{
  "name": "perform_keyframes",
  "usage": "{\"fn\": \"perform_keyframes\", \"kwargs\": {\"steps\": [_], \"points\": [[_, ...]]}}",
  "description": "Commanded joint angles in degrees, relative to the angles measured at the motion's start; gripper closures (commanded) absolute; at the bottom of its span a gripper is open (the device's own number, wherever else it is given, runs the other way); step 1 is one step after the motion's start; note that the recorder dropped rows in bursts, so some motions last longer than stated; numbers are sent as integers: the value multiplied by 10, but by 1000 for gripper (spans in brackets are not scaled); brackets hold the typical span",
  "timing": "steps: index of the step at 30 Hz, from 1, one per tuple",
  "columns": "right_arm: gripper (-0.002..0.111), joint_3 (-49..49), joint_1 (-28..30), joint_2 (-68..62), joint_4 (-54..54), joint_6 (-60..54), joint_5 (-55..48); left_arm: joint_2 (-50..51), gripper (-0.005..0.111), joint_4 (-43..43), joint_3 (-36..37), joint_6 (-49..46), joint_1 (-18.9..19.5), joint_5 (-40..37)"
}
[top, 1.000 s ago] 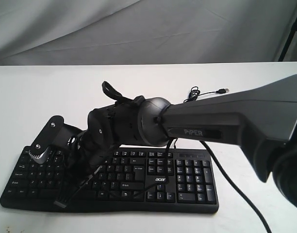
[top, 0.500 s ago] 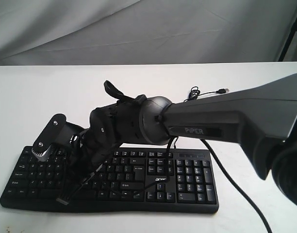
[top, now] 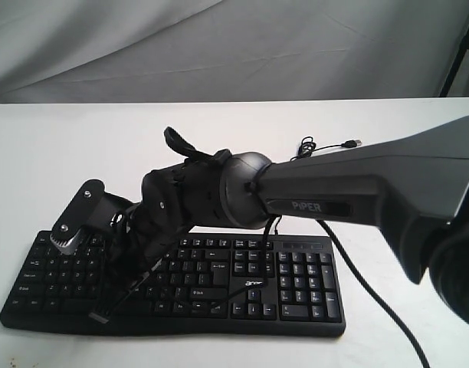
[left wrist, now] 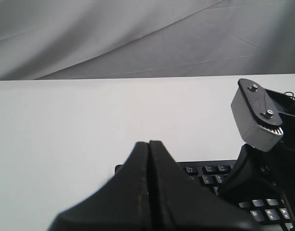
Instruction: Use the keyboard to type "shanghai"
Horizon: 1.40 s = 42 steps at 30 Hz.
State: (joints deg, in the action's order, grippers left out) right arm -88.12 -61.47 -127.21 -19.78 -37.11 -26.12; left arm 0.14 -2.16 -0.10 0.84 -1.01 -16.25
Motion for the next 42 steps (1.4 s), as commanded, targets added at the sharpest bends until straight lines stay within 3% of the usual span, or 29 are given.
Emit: {"fn": "perform_keyframes", "kwargs": {"steps": [1, 35, 42], "points": [[108, 3, 3, 0, 4, -4, 4, -1, 107, -3, 1, 4, 1, 1], [108, 3, 2, -10, -1, -6, 4, -1, 107, -3, 1, 4, 1, 1], [108, -33, 2, 0, -1, -12, -23, -1, 107, -3, 1, 4, 1, 1]]}}
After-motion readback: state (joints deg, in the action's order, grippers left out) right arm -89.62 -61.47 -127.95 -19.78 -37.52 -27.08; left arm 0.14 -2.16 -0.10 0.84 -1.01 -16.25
